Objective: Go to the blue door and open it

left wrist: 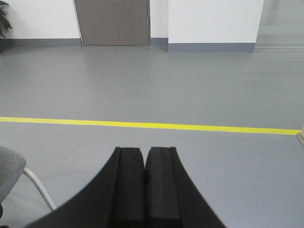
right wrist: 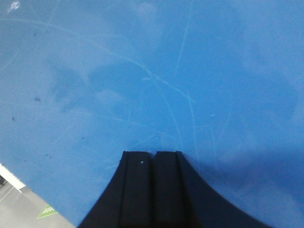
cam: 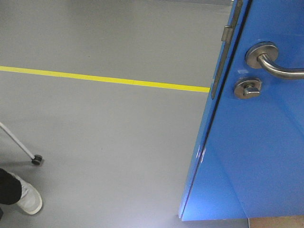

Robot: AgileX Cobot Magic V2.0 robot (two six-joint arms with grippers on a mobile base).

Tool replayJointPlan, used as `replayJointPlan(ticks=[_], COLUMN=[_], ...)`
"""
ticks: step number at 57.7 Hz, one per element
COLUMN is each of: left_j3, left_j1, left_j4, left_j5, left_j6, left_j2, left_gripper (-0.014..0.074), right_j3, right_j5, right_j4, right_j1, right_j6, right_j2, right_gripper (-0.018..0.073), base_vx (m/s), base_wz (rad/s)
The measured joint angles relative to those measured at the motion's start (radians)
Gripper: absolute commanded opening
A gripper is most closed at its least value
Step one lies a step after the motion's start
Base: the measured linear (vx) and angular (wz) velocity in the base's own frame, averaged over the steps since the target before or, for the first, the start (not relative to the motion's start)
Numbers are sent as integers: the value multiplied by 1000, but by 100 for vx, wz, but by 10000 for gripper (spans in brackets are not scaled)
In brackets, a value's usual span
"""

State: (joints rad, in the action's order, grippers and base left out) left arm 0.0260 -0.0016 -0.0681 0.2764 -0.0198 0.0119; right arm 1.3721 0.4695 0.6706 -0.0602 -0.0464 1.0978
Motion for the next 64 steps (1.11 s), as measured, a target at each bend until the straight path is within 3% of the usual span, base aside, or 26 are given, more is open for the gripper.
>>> replayJointPlan(ticks=[42, 64], left_j3=[0, 0], left_j1=[0, 0], left_j4=[0, 0], left_j5=[0, 0], left_j6=[0, 0], left_j2=[0, 0], left_gripper=[73, 73], right_j3=[0, 0], right_j5=[-4, -11], right_j4=[-5, -6], right_j1=[3, 3], right_j6=[0, 0], right_j2=[16, 20], right_gripper=[12, 12], base_vx=[26, 5], base_wz=[-7, -7])
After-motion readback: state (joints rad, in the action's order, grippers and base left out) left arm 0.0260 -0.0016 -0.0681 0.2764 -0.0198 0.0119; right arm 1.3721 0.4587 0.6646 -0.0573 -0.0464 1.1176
